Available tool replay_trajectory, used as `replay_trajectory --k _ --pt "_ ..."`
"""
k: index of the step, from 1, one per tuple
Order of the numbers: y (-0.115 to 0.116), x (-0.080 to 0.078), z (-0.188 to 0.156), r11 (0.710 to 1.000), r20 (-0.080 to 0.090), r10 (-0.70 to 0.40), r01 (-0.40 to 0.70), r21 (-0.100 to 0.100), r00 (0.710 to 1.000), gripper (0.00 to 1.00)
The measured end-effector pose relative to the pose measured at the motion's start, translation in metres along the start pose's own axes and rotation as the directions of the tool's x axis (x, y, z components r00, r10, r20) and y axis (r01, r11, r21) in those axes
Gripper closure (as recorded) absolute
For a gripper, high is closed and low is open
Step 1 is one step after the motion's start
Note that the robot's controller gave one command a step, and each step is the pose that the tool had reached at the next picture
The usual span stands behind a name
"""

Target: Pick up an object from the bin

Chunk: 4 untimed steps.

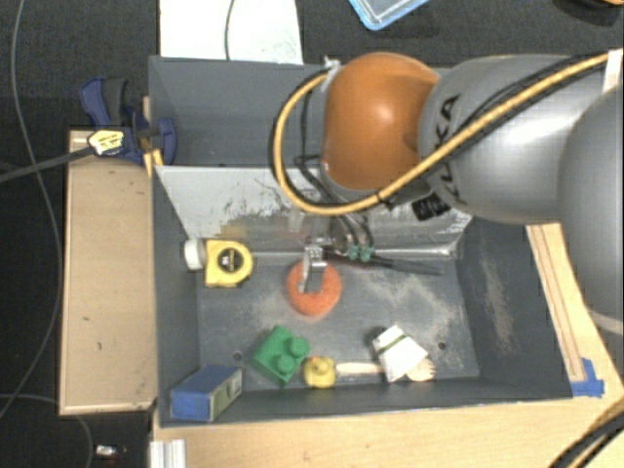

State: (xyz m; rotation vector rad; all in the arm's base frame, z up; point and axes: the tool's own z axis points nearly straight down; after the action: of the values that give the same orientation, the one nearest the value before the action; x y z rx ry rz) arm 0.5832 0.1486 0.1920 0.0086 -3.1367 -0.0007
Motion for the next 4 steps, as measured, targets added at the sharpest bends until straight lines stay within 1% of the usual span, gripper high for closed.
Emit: replay_trajectory --k 1,2,3,4 --pt "-0.001 -0.002 -0.005 1.0 0.008 0.003 -0.003 -0.001 1.0 0.0" --pt "-0.037 0.042 0.024 0.983 0.009 -0.184 0.184 0.0 0.983 0.0" --pt "-0.071 0.037 0.058 0.998 0.011 -0.062 0.062 -0.001 0.998 0.0" --pt "-0.097 0.049 0.072 0.997 0.007 -0.073 0.073 0.0 0.997 0.0"
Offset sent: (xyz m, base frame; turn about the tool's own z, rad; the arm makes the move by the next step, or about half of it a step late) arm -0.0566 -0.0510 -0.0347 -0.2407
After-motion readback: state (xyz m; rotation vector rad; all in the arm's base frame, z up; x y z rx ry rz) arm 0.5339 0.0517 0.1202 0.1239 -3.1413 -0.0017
